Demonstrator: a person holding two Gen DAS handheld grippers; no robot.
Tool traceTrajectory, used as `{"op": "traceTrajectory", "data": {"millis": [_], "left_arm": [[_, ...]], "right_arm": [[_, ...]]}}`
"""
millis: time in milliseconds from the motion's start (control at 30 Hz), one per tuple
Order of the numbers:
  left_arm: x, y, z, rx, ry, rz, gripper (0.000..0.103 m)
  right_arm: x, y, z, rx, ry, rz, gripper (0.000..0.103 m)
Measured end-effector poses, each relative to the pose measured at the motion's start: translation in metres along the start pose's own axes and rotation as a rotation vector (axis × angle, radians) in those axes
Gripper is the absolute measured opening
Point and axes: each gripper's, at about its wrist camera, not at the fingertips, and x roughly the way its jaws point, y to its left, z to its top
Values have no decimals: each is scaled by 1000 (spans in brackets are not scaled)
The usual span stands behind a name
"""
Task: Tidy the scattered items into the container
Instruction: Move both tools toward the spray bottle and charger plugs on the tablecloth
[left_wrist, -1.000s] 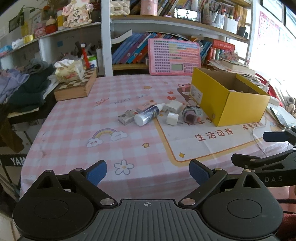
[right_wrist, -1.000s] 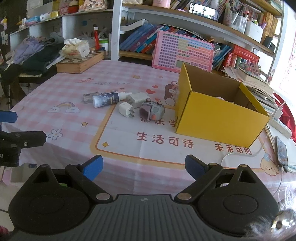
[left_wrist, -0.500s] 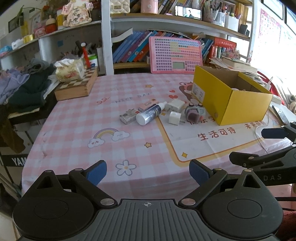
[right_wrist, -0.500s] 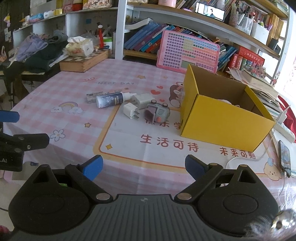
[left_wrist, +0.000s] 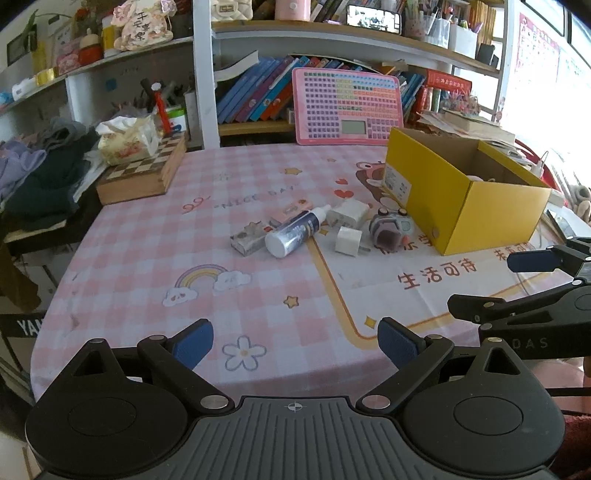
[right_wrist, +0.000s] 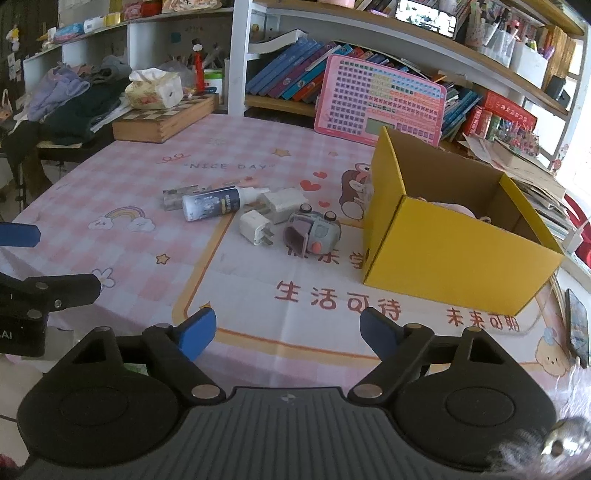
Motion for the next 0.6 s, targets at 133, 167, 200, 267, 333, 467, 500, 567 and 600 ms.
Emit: {"op": "traceTrajectory", "data": {"millis": [133,167,200,267,333,467,500,567,600], "left_arm": [[11,-1,6,13,1,-14,96],[14,-1,8,17,-1,-17,95],[17,-2,10,22,-2,-22,93],[23,-3,13,30,1,-31,88],[29,-3,17,37,7,-32,86],[41,1,26,31,17,-33,77],[44,2,28,29,20,-33,73],[51,6,33,26,25,-33,67],[54,7,36,25,27,-34,63]], "right_arm": [[13,-3,7,-10,14,-1,74],[17,-3,9,-12,19,1,71],[21,-4,11,-14,24,4,69],[27,-5,15,-20,28,11,67],[34,-6,19,-27,30,18,67],[47,-7,28,-40,41,30,67],[51,-7,30,-44,43,35,67],[57,-7,34,-51,45,43,67],[61,-7,37,-55,46,49,66]]}}
